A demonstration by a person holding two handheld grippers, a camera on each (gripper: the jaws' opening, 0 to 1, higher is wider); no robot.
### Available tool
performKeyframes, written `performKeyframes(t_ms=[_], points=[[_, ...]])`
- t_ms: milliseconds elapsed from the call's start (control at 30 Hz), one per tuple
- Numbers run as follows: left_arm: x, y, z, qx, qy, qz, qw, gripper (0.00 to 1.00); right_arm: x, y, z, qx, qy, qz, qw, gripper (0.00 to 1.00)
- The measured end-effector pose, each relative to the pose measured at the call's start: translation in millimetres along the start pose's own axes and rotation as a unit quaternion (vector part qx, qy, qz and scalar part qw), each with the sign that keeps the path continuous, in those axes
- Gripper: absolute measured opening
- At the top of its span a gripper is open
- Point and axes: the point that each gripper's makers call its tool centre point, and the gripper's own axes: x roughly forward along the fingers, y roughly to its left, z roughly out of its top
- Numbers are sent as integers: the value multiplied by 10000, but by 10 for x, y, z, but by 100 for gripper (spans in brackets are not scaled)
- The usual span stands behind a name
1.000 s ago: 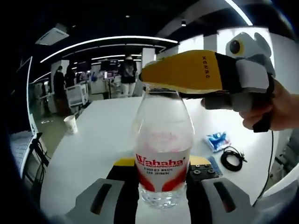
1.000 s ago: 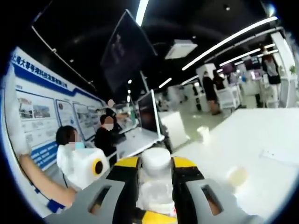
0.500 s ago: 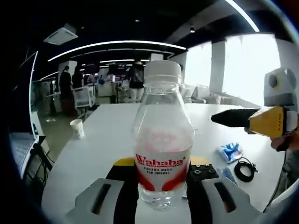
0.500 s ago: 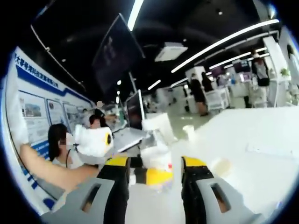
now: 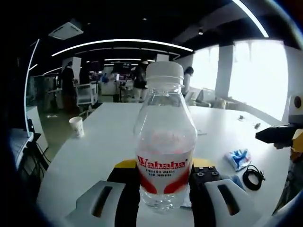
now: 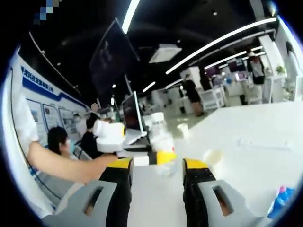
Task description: Arrange the tabletop items into an orderly group along one side of the table until the central work area is clear of visible clutter.
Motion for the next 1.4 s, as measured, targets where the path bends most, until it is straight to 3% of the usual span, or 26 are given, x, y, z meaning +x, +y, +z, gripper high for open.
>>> performKeyframes(t_ms=[200,467,800,967,1400], points=[[97,92,-29,-20,41,98,9999,36,-185,-18,-113,-163,187,-161,9996,37],[194,176,-36,-78,35,144,9999,36,-389,-34,-177,-69,139,-351,9993,37],[359,275,-131,-145,149,86,9997,36,-620,-183,-264,-116,258,-675,9973,38],[444,344,-184,-162,192,154,9996,36,-733,-244,-378,-96,400,-817,9958,39],[672,472,-275,-215,272,249,9991,36,-1001,-403,-479,-19,481,-1168,9920,40]])
